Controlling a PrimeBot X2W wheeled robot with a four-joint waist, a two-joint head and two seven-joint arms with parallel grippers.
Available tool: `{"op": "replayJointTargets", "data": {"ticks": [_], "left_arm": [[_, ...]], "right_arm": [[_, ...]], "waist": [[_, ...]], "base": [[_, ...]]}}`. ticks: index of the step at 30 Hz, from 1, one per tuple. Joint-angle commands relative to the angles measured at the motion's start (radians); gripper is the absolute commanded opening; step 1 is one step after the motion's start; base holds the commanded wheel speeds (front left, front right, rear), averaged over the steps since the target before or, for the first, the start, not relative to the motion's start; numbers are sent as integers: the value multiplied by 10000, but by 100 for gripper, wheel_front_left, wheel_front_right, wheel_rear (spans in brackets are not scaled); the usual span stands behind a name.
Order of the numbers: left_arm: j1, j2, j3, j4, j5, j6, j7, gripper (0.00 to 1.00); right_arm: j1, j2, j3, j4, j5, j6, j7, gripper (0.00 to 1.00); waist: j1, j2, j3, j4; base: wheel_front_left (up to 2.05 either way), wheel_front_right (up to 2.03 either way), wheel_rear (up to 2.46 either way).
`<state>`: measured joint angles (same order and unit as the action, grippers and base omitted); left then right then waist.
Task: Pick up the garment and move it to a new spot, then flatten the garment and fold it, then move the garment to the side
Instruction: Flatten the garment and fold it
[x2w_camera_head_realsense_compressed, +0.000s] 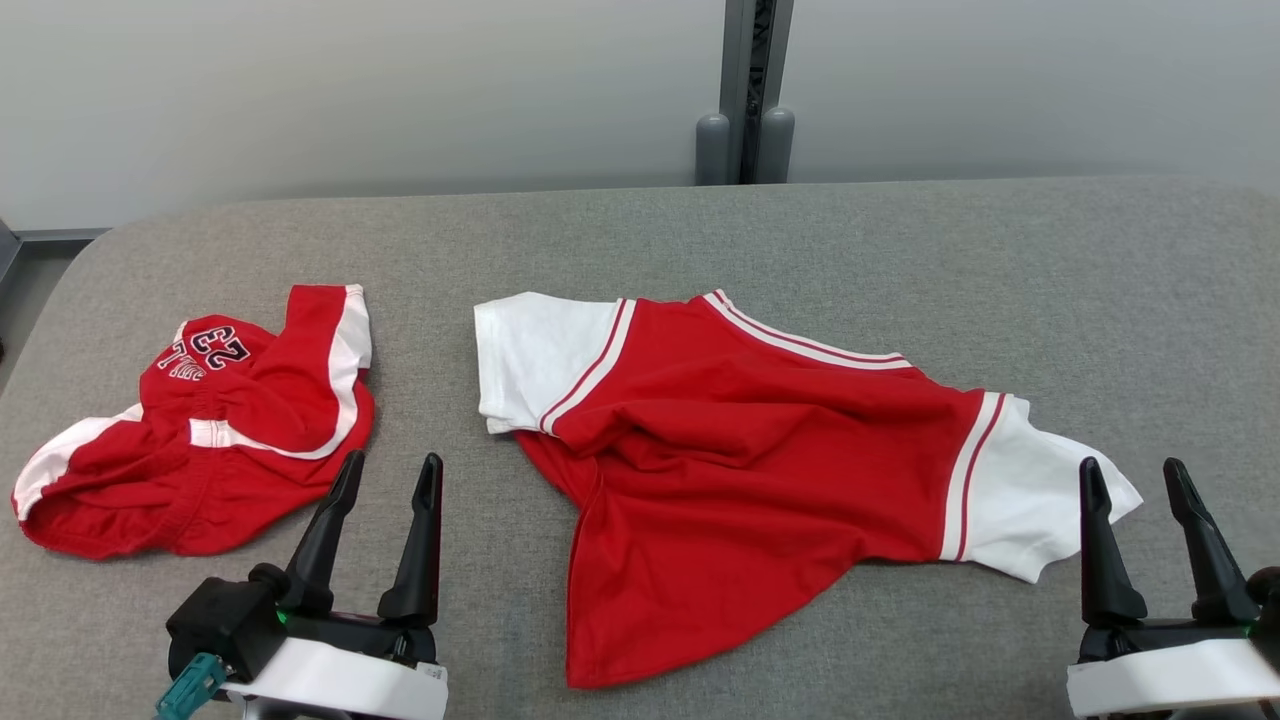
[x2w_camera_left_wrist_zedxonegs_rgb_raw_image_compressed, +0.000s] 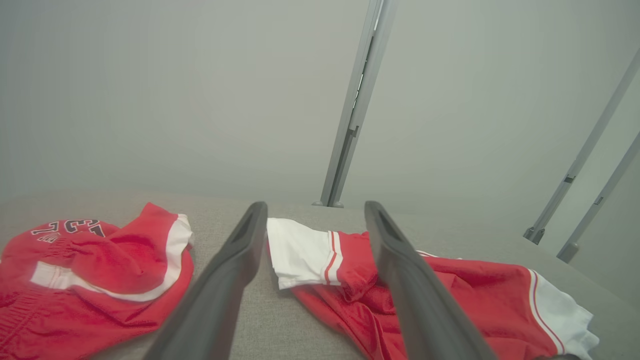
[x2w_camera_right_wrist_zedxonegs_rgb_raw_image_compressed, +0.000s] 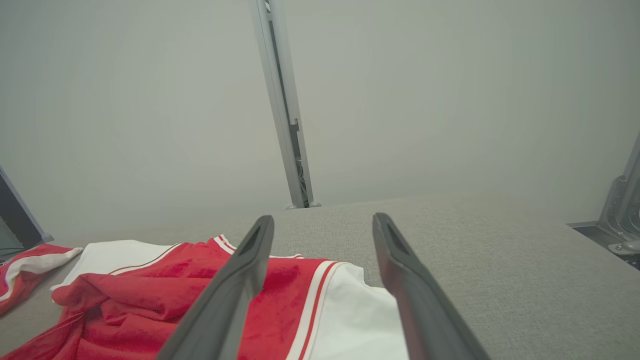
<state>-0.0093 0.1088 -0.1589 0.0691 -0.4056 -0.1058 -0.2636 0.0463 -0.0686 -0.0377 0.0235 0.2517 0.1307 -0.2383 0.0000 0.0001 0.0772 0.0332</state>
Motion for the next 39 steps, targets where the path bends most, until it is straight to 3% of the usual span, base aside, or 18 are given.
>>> {"op": "replayJointTargets", "data": {"ticks": [1,16,25,39], "left_arm": [[-101,-12,52,32,73,-47,-12,100],[16,-131,105,181,246,-134,-13,100],[63,-138,-576,224,-196,-209,296,100],[191,101,-2194,629,-945,-249,1430,100]], "right_arm": [[-100,-94,-86,62,18,3,-99,100],[-36,7,-225,84,119,3,-194,100],[-216,0,-365,348,233,3,-221,100],[-979,-943,-524,2305,448,1,115,100]], "waist": [[0,-1,-26,10],[0,-1,-188,64],[0,-1,-116,129],[0,-1,422,356]], "base": [[0,0,0],[0,0,0],[0,0,0],[0,0,0]]}}
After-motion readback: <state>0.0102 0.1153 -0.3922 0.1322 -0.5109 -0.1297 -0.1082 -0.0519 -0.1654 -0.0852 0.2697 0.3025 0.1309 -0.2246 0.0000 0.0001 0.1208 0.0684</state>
